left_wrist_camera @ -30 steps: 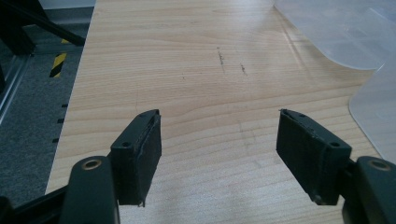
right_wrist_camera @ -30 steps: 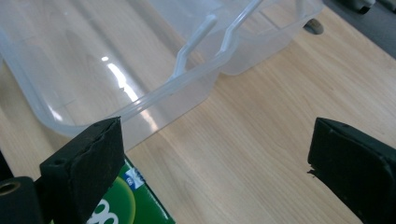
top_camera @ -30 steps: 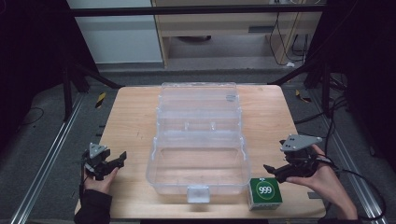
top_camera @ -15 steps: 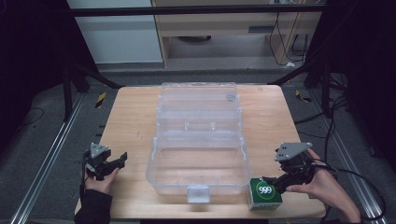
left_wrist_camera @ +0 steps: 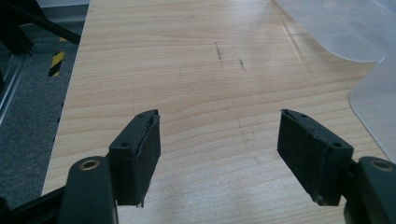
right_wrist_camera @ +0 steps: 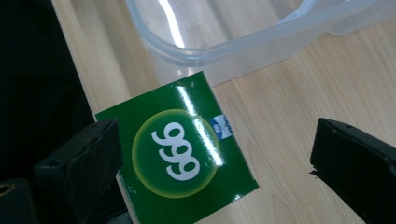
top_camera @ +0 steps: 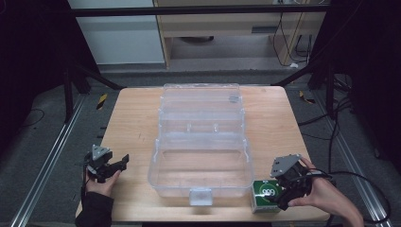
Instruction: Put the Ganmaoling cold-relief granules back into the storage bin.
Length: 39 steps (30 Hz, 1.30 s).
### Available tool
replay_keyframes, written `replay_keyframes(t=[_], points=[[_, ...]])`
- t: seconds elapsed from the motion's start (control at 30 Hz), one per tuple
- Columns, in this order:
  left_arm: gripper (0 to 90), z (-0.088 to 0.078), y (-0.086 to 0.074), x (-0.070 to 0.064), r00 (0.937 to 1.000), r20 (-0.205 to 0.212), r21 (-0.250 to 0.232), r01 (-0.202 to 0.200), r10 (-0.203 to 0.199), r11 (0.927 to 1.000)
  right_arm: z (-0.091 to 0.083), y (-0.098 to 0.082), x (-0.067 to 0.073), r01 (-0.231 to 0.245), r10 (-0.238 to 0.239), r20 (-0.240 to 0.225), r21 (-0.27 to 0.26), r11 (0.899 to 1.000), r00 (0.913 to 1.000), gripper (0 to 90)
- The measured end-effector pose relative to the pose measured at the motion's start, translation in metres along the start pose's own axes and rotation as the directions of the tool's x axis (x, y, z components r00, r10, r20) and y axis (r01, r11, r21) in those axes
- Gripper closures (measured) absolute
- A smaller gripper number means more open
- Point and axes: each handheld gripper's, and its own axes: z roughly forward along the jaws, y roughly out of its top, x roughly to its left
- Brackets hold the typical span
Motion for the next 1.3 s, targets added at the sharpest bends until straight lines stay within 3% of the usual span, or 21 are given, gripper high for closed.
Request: replay_keyframes(t=[0.43,0.63,1.3], points=[[29.4,0.000,0.000,-0.001,1.0000,0.000,0.002,-0.002,0.002,1.0000,0.014,-0.002,0.010,0.077,-0.074,-0.052,0.076,0.994,0.9959,2.0],[29.4,0.000,0.000,-0.001,1.0000,-0.001,0.001,-0.002,0.002,1.0000,0.018,0.000,0.012,0.091,-0.085,-0.070,0.093,0.991,0.9939,2.0],[29.3,0.001,0.000,-0.001,1.0000,-0.001,0.006,-0.005,0.005,1.0000,0.043,0.004,0.013,0.176,-0.153,-0.125,0.199,0.964,0.9804,2.7]])
